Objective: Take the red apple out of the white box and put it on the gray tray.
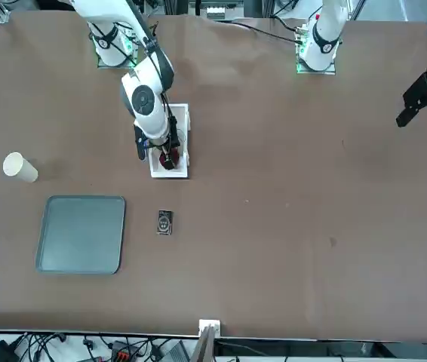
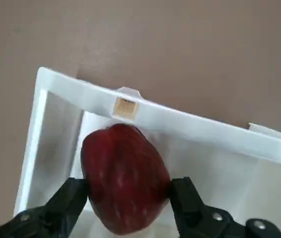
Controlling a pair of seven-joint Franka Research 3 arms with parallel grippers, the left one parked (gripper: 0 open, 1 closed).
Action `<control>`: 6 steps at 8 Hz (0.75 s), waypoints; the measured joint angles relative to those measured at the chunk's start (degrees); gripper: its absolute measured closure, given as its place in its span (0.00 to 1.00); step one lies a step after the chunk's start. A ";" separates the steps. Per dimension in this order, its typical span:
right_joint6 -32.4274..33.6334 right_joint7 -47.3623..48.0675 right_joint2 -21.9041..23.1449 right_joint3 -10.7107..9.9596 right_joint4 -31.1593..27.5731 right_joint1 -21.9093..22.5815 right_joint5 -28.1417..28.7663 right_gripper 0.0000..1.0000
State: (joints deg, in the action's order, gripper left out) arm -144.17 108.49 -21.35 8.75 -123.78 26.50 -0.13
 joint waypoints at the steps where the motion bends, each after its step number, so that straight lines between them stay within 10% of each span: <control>1: 0.00 0.00 -0.01 -0.06 0.00 -0.01 0.00 0.00; 6: -0.07 0.00 -0.16 -0.11 0.01 0.00 0.00 0.00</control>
State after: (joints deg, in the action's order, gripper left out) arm -144.24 108.49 -21.51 8.63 -123.77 26.51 -0.13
